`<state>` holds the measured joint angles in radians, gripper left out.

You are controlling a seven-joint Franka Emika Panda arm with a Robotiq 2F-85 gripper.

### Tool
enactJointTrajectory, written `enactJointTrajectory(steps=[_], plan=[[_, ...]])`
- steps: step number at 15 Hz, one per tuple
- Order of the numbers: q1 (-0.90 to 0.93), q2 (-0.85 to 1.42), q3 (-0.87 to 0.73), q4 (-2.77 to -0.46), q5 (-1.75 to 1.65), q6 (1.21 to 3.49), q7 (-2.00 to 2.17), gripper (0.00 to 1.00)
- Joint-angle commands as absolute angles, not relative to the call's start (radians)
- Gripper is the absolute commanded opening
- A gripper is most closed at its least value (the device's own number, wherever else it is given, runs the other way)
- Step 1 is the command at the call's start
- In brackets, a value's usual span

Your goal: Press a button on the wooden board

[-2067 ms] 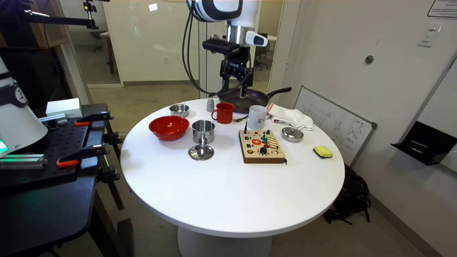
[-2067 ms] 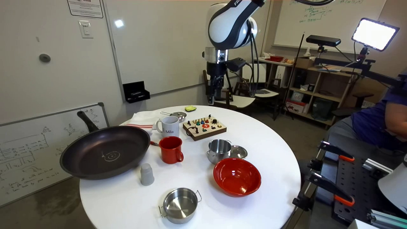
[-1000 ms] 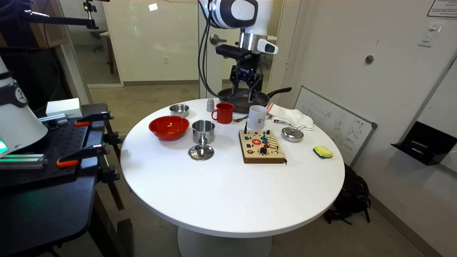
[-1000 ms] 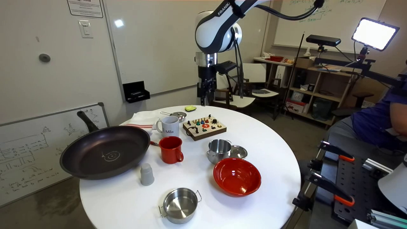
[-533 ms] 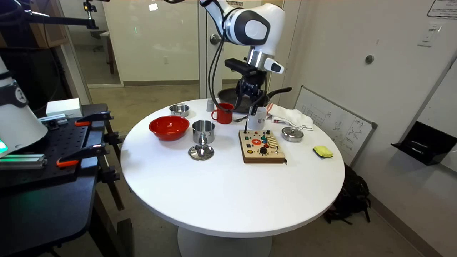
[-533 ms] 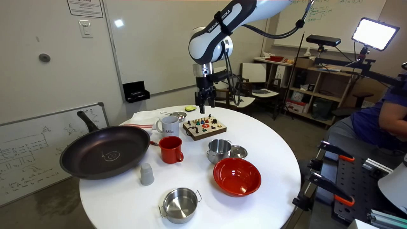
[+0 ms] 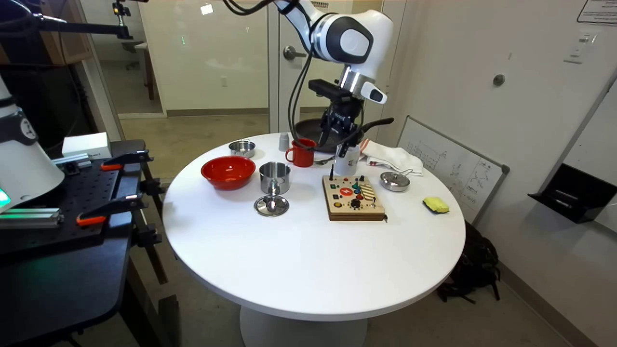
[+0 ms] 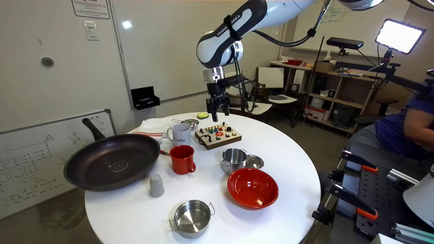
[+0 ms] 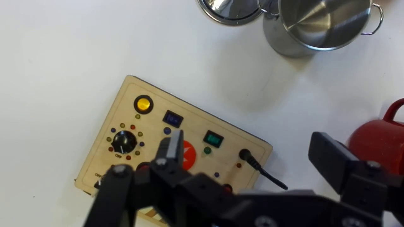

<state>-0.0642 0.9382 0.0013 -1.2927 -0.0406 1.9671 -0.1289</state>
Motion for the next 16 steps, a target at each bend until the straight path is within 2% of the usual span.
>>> enactJointTrajectory(steps=[1,16], plan=[[-0.070,1.008,0.004,-1.192,-0.026,1.926,-0.128,1.00],[-0.055,0.998,-0.023,-1.249,-0.072,2.079,-0.135,1.00]])
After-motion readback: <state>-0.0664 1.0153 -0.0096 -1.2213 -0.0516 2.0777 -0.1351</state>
